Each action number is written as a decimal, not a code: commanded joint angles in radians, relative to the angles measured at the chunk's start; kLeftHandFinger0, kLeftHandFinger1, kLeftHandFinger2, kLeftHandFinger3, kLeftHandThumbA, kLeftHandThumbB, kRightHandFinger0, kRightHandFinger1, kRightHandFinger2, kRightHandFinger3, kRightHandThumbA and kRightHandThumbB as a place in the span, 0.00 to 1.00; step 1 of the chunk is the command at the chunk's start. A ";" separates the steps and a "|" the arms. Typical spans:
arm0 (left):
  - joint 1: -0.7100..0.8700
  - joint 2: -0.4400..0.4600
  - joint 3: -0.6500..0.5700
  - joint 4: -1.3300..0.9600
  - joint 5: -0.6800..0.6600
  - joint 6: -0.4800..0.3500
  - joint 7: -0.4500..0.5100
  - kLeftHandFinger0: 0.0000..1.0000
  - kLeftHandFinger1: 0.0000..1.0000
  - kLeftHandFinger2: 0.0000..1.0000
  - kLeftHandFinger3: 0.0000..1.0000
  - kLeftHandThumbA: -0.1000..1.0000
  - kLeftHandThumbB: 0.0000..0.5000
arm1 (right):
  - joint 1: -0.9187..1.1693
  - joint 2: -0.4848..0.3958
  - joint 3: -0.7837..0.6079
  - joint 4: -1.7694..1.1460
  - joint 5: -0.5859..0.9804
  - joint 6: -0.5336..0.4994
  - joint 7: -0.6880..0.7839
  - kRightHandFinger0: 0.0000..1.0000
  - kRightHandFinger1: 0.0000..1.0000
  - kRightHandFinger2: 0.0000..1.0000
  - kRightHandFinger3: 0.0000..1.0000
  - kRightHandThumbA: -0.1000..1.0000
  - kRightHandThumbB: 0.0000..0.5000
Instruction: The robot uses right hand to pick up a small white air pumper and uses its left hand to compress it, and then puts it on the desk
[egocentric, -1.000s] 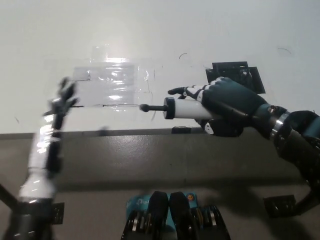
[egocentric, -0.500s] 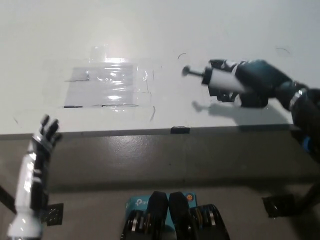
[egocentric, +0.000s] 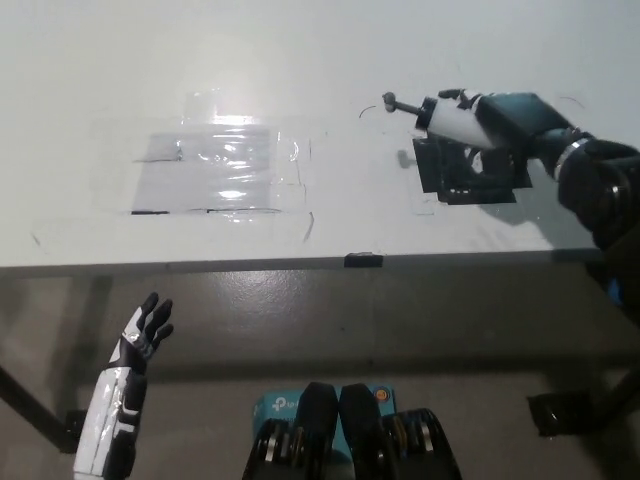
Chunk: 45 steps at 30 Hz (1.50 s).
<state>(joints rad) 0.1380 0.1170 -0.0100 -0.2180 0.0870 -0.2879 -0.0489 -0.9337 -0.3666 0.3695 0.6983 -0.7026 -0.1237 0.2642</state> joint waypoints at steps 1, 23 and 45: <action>0.004 0.016 -0.003 0.005 0.021 -0.085 -0.001 1.00 1.00 1.00 1.00 1.00 0.36 | -0.056 -0.001 0.002 -0.013 0.007 0.023 -0.009 0.20 0.52 0.78 0.82 0.04 0.39; 0.015 0.016 0.002 0.003 -0.004 -0.079 -0.010 1.00 1.00 1.00 1.00 1.00 0.40 | -0.065 -0.089 0.002 -0.318 0.161 0.280 0.473 1.00 1.00 1.00 1.00 0.89 0.90; -0.018 -0.014 0.005 0.015 -0.047 -0.006 -0.009 1.00 1.00 1.00 1.00 1.00 0.33 | 0.670 0.277 -0.460 -1.215 0.501 0.144 0.099 1.00 1.00 1.00 1.00 1.00 0.57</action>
<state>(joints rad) 0.1371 0.1055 -0.0069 -0.1927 0.0856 -0.3181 -0.0527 -0.4697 -0.2075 -0.0172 -0.3673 -0.3646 0.1371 0.5707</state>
